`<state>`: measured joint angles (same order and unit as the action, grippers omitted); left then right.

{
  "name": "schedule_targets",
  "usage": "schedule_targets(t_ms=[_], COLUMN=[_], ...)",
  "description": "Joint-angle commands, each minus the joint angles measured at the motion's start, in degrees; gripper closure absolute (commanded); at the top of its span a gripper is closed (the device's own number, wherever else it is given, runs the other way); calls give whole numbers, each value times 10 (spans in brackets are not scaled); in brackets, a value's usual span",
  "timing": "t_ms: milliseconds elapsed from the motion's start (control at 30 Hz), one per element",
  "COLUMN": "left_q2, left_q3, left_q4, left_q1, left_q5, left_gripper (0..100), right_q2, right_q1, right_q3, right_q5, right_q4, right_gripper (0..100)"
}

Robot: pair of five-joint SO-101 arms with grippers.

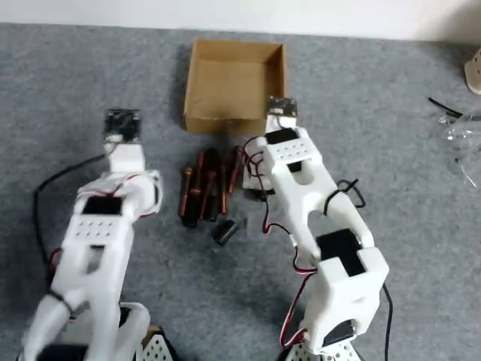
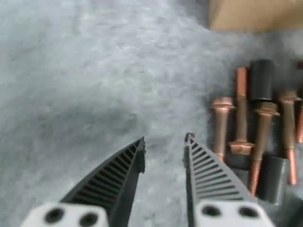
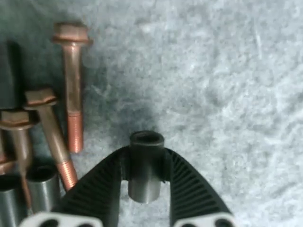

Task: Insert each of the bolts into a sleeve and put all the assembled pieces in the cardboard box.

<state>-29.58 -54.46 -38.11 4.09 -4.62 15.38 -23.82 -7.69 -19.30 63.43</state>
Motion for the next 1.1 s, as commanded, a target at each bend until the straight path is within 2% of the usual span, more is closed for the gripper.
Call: schedule_targets(t_ms=[0, 167, 500, 833, 1067], left_q2=[87, 179, 225, 379, 435], left_q3=[91, 156, 190, 291, 360], left_q4=[-27, -57, -51, -53, -127], left_q1=[-20, -43, -96, -101, -98], left_q5=[18, 24, 25, 22, 22], left_gripper=[852, 848, 848, 848, 848], right_q2=[-36, -31, -31, -31, -31], right_q1=[11, 15, 22, 23, 23], right_q3=[7, 5, 4, 5, 5], right_q5=[11, 12, 12, 28, 37], right_q4=[0, 0, -24, -24, -24], right_gripper=[995, 995, 995, 995, 995])
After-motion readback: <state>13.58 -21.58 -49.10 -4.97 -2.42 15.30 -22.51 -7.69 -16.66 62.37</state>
